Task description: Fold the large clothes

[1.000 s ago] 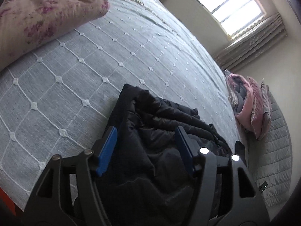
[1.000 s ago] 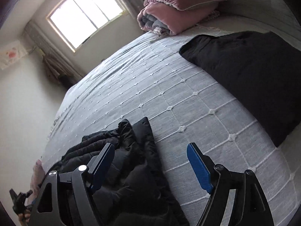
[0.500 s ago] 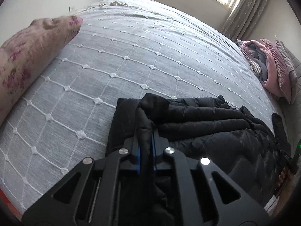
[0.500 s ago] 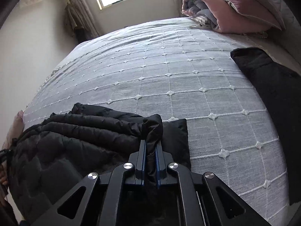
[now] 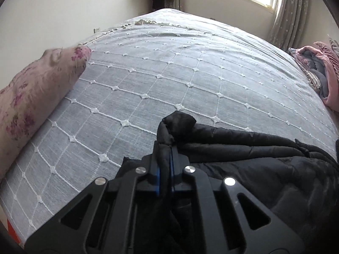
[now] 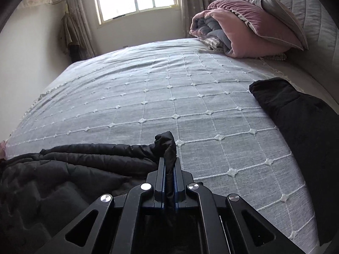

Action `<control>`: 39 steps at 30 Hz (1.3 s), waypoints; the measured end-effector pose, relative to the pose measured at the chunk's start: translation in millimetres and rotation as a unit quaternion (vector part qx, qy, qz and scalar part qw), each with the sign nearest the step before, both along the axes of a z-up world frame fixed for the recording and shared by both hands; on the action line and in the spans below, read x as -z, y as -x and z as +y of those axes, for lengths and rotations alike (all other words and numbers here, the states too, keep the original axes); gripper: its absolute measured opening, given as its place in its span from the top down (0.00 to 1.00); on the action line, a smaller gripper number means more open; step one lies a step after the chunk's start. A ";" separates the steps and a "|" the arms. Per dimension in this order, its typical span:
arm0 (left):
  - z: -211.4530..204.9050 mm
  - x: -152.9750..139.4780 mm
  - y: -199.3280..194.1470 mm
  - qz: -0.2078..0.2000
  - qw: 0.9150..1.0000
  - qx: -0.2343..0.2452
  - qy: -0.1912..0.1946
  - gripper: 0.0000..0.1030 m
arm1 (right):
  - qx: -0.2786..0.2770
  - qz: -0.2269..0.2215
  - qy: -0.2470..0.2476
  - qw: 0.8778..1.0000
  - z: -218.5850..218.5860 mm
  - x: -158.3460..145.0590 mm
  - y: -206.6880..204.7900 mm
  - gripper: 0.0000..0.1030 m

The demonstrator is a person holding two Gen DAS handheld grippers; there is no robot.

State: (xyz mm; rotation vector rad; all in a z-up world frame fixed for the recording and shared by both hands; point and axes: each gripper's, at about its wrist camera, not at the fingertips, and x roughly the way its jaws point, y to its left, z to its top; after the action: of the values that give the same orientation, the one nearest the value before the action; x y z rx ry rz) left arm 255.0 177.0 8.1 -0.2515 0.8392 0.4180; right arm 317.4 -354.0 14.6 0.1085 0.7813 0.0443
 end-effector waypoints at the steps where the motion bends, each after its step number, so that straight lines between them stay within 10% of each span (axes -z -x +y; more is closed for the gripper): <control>1: 1.4 7.7 -1.3 -0.003 1.000 -0.006 0.003 0.92 | 0.000 0.006 0.000 1.000 -0.6 6.0 -2.9 0.95; 16: 11.3 30.9 -7.2 0.000 0.999 -0.036 0.024 0.78 | 0.048 0.058 0.082 0.994 6.2 45.0 -28.5 0.95; 27: 17.2 -42.3 53.6 -0.098 0.992 -0.055 0.060 0.49 | 0.106 0.022 -0.088 0.990 -34.2 -3.5 11.5 0.70; 28: 11.5 -53.6 62.1 -0.107 0.991 -0.050 0.064 0.46 | 0.107 0.015 -0.100 0.989 -32.2 -11.6 19.5 0.64; 30: -14.1 -71.1 72.1 -0.104 0.992 -0.016 0.066 0.41 | 0.102 -0.013 -0.129 0.986 -23.6 -30.7 44.5 0.17; 39: -175.3 -30.4 74.9 -0.015 0.981 0.184 0.059 0.28 | -0.112 -0.015 -0.026 0.993 123.5 -40.7 115.1 0.15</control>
State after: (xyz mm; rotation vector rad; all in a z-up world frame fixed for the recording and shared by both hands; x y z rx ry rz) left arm 180.1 1.7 38.5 -0.2050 0.8598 0.0173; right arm 202.2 -230.4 55.3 0.0687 0.7601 0.2790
